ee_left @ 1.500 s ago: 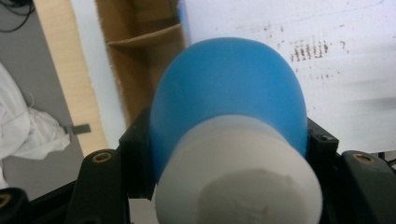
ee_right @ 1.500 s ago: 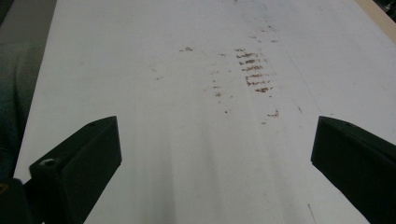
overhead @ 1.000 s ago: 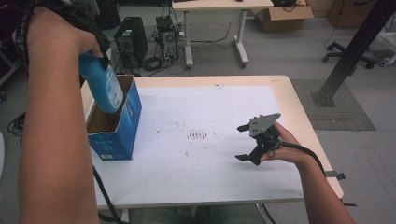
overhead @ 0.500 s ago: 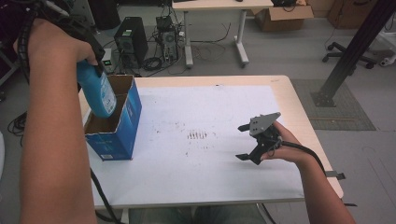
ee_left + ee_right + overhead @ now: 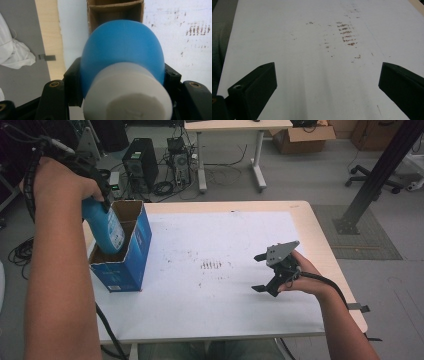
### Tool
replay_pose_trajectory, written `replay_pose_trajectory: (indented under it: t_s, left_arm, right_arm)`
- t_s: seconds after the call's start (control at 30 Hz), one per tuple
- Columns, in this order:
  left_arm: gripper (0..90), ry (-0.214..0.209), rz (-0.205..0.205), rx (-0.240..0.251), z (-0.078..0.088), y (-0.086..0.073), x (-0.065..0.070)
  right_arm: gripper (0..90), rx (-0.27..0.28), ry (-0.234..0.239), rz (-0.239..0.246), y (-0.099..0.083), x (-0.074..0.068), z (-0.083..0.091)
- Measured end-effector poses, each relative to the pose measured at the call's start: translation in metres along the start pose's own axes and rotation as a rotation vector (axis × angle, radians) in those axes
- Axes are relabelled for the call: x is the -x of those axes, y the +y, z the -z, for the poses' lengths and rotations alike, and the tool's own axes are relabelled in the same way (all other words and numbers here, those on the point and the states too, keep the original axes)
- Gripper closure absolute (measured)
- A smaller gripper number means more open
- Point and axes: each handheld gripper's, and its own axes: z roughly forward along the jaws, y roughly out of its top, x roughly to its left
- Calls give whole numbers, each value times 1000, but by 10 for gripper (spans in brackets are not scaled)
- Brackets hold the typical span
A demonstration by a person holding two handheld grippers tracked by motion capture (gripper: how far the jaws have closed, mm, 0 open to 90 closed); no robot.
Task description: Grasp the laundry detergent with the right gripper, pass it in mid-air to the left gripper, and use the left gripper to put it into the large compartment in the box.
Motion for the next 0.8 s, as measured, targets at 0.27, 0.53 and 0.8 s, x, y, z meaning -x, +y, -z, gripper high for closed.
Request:
replay_pose_trajectory:
  t_s: [0.27, 0.53, 0.8]
  left_arm:
    - [381, -9, 1, -20, -24, 1, -3]
    - [381, -15, -3, -38, -46, 2, 0]
    - [381, -23, -3, -45, -62, 1, 0]
  right_arm:
    - [16, -4, 5, 2, 0, 0, -3]
    - [16, -1, 13, 6, 1, -1, -6]
    - [16, -3, 16, 3, 1, 0, -6]
